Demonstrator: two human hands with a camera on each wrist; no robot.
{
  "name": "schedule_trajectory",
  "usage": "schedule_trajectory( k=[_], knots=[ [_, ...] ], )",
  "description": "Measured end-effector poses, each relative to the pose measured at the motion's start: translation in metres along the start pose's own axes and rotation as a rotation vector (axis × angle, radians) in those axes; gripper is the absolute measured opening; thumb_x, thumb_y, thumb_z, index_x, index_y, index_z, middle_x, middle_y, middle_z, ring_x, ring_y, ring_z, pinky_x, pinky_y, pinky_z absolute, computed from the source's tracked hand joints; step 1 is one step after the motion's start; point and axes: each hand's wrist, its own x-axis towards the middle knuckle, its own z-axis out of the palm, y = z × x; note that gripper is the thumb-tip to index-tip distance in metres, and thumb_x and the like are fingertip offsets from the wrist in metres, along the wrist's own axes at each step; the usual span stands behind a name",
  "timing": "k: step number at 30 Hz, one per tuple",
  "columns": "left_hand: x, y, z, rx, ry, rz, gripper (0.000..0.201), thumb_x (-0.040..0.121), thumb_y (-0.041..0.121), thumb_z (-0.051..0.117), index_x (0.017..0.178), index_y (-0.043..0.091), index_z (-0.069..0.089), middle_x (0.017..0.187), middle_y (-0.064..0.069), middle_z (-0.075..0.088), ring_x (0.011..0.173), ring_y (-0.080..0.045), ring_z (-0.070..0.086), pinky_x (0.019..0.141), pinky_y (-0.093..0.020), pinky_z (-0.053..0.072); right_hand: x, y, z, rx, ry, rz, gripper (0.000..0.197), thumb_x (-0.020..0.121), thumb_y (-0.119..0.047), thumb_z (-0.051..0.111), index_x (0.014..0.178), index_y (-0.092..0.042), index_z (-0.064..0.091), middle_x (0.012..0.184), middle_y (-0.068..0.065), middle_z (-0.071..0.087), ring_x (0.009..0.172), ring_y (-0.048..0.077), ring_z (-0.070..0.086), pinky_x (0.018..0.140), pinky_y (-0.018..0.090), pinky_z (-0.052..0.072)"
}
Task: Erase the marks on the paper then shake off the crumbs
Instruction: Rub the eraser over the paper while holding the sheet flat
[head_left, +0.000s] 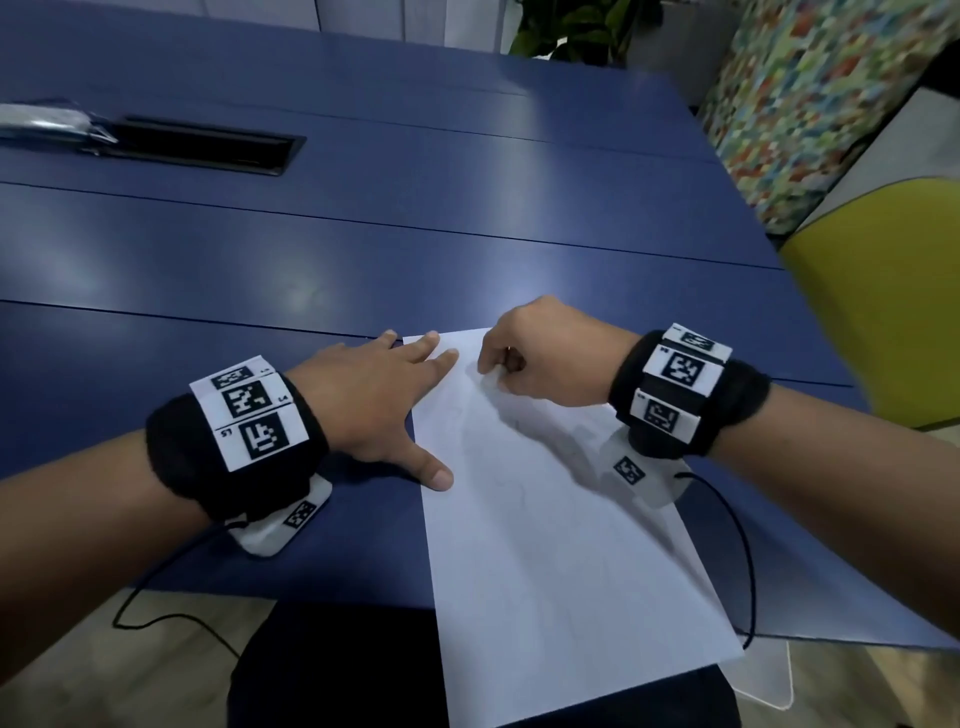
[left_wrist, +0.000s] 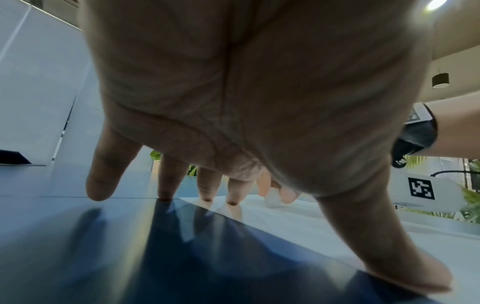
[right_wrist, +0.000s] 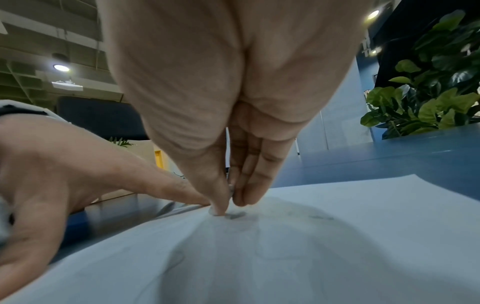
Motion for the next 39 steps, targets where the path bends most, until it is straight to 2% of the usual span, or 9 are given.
schedule_trajectory(
  k=[4,10,15,19,24,27,32,35,39],
  knots=[
    [0.0,-0.002,0.002,-0.028,-0.012,-0.007,0.141,0.059,0.101,0.057,0.164,0.04,-0.014,0.171,0.018,-0.021,0.162,-0.021,-0.008,0.122,-0.057,0.032,0.006,0.0,0.002,0.02,0.021,0.007,0.029,0.091,-0.015,0.065,0.115,-0.025,0.078,0.085,-0.015,0.063,0.082,0.011,0.057,0.084,0.038,0.058],
    [0.0,-0.002,0.003,-0.029,-0.028,-0.022,0.142,0.056,0.103,0.056,0.163,0.042,-0.015,0.17,0.019,-0.023,0.162,-0.021,-0.009,0.121,-0.058,0.034,0.005,0.0,-0.009,0.047,-0.108,-0.012,0.024,0.088,-0.02,0.076,0.11,-0.029,0.081,0.078,-0.018,0.067,0.075,-0.001,0.061,0.075,0.023,0.051],
    [-0.001,-0.002,0.002,-0.024,-0.033,-0.02,0.142,0.057,0.103,0.056,0.162,0.042,-0.017,0.17,0.02,-0.024,0.162,-0.02,-0.01,0.12,-0.058,0.035,0.011,-0.006,-0.006,0.024,-0.014,-0.017,0.023,0.091,-0.019,0.073,0.113,-0.021,0.08,0.075,-0.017,0.06,0.079,0.01,0.06,0.075,0.022,0.046],
    [-0.001,0.0,0.001,-0.016,-0.035,-0.023,0.142,0.057,0.103,0.055,0.163,0.042,-0.017,0.17,0.018,-0.024,0.162,-0.021,-0.009,0.12,-0.057,0.036,0.006,-0.003,-0.012,0.052,-0.125,-0.022,0.019,0.088,-0.026,0.078,0.107,-0.025,0.082,0.074,-0.018,0.066,0.073,-0.001,0.062,0.074,0.023,0.054],
    [-0.001,-0.002,0.003,-0.005,-0.028,-0.019,0.142,0.056,0.105,0.052,0.162,0.042,-0.019,0.17,0.018,-0.026,0.161,-0.02,-0.012,0.12,-0.055,0.036,0.009,0.0,-0.008,0.048,-0.044,-0.012,0.023,0.09,-0.019,0.074,0.112,-0.021,0.08,0.068,-0.022,0.058,0.076,0.008,0.06,0.063,0.009,0.042],
    [0.0,-0.002,0.003,-0.005,-0.025,-0.013,0.142,0.056,0.105,0.05,0.161,0.043,-0.021,0.168,0.02,-0.028,0.161,-0.017,-0.014,0.121,-0.053,0.035,0.006,0.001,-0.01,0.076,-0.08,-0.021,0.02,0.089,-0.022,0.077,0.108,-0.022,0.082,0.072,-0.018,0.064,0.073,0.006,0.061,0.066,0.016,0.05],
    [0.0,-0.002,0.004,-0.001,-0.025,-0.012,0.141,0.056,0.106,0.05,0.161,0.043,-0.022,0.167,0.021,-0.03,0.161,-0.017,-0.015,0.121,-0.051,0.035,0.007,0.003,-0.009,0.078,-0.053,-0.026,0.021,0.091,-0.021,0.074,0.111,-0.021,0.081,0.07,-0.021,0.06,0.079,0.008,0.061,0.062,0.007,0.042],
    [0.001,-0.003,0.004,-0.001,-0.023,-0.013,0.141,0.056,0.106,0.049,0.161,0.043,-0.022,0.167,0.021,-0.03,0.161,-0.017,-0.015,0.121,-0.051,0.034,0.008,0.002,-0.007,0.067,-0.043,-0.015,0.021,0.091,-0.019,0.072,0.11,-0.02,0.08,0.068,-0.024,0.056,0.077,0.009,0.06,0.064,0.017,0.046],
    [0.001,-0.003,0.004,-0.005,-0.024,-0.012,0.141,0.056,0.107,0.049,0.161,0.044,-0.022,0.167,0.02,-0.03,0.161,-0.017,-0.015,0.121,-0.051,0.033,0.008,0.003,-0.011,0.097,-0.108,-0.031,0.015,0.089,-0.029,0.079,0.103,-0.024,0.082,0.071,-0.022,0.063,0.072,-0.003,0.062,0.063,0.012,0.046]
  ],
)
